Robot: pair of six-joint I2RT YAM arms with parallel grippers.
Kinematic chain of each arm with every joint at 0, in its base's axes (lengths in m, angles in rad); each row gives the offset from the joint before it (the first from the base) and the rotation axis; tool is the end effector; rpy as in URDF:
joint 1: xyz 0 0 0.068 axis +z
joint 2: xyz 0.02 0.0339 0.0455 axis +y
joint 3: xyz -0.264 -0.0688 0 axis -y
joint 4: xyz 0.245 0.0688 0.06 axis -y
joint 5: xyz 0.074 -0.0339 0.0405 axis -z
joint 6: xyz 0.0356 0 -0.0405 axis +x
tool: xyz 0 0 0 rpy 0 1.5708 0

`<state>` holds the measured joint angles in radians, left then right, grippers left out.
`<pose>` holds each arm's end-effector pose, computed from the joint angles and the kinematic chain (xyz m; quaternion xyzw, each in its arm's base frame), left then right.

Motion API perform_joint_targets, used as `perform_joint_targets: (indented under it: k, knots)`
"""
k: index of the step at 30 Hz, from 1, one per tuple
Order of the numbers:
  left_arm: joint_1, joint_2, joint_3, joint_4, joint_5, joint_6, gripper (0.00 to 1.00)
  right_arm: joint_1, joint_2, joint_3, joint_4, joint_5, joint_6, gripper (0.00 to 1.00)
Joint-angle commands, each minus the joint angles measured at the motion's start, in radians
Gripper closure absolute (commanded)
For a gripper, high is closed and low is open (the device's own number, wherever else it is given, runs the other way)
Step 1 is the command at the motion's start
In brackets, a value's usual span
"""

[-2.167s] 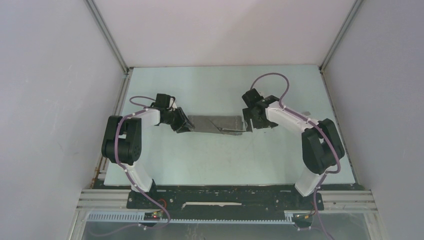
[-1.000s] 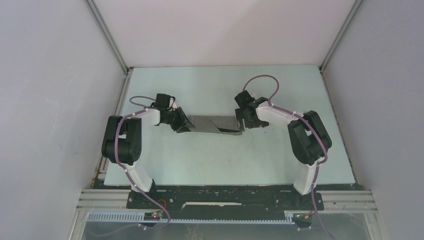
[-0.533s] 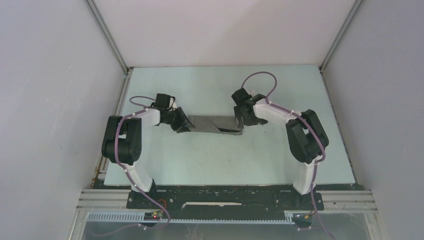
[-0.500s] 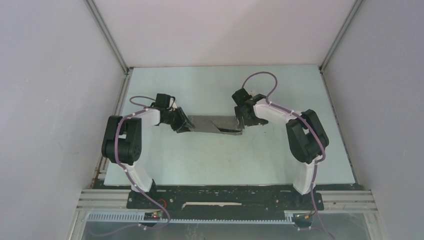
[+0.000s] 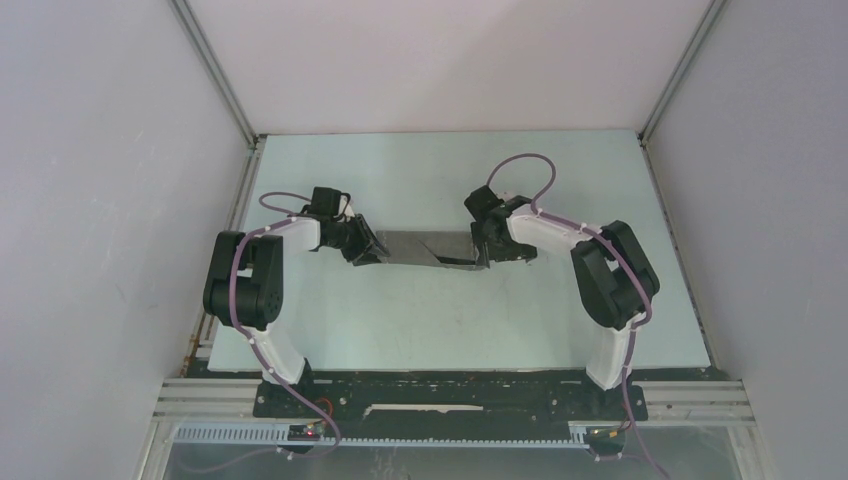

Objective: Fold the napkin into a case and place the utensils inside
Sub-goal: Insert the knife into the folded napkin.

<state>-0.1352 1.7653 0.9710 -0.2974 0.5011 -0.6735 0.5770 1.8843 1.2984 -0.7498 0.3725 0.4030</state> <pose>0.3287 -0.0620 0.1464 -0.1935 0.9229 -0.3119 0.1166 0.3119 0.1875 0.1749 -0.0632 0.9741 -0.1080 0.1882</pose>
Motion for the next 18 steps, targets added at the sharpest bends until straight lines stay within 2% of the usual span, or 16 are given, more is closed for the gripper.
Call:
perform_joint_targets:
  k: [1,18]
  knots:
    - [-0.007,-0.002,0.027,0.021,0.021,-0.006,0.61,0.0,-0.029,0.016,0.052,-0.023,0.035,0.0]
    - [-0.012,-0.009,0.023,0.021,0.024,-0.005,0.61,-0.019,-0.023,0.102,0.032,-0.049,0.048,0.0]
